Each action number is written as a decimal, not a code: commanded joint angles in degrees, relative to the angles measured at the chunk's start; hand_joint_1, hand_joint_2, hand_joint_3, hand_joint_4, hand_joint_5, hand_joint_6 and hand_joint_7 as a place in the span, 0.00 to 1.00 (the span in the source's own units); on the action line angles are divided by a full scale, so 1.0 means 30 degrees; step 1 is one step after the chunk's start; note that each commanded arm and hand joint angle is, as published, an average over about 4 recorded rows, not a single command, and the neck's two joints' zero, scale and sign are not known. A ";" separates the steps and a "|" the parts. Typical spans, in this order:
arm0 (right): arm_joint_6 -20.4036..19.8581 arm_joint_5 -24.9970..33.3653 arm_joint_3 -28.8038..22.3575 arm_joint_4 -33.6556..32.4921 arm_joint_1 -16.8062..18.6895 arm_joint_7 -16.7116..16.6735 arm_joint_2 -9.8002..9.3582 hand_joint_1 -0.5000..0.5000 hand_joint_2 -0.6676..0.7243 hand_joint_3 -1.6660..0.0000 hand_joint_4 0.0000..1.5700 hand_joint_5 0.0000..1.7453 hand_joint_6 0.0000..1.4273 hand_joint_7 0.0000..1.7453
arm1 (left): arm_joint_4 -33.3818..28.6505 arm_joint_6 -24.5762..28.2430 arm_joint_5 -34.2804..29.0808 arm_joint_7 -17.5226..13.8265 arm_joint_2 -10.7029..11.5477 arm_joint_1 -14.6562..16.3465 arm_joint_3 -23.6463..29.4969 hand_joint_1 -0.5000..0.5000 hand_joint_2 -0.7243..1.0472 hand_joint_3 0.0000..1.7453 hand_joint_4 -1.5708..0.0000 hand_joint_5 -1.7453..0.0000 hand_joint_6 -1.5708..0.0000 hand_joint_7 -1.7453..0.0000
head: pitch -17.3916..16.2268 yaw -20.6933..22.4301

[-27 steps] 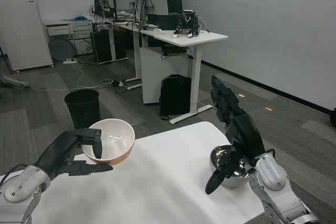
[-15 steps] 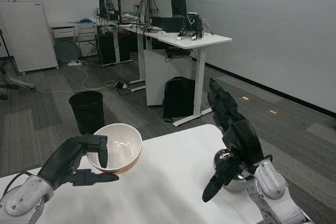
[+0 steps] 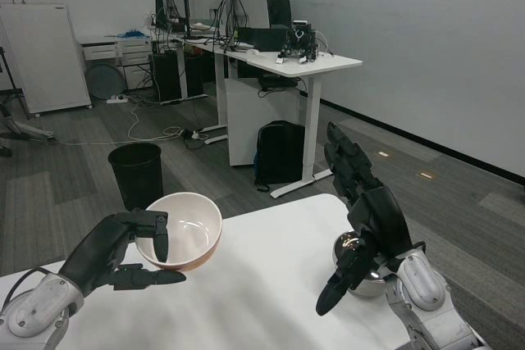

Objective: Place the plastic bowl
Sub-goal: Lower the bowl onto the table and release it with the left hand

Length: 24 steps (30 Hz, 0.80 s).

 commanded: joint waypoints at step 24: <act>-0.0384 0.0223 -0.0067 0.0264 0.0162 -0.0116 0.0008 0.08 0.77 1.00 0.00 0.00 0.00 0.00 | 0.4784 -0.2130 0.1897 -0.0080 -0.0278 0.0340 -0.0402 0.00 0.95 0.40 0.51 0.00 0.17 0.04 | -0.0372 0.0182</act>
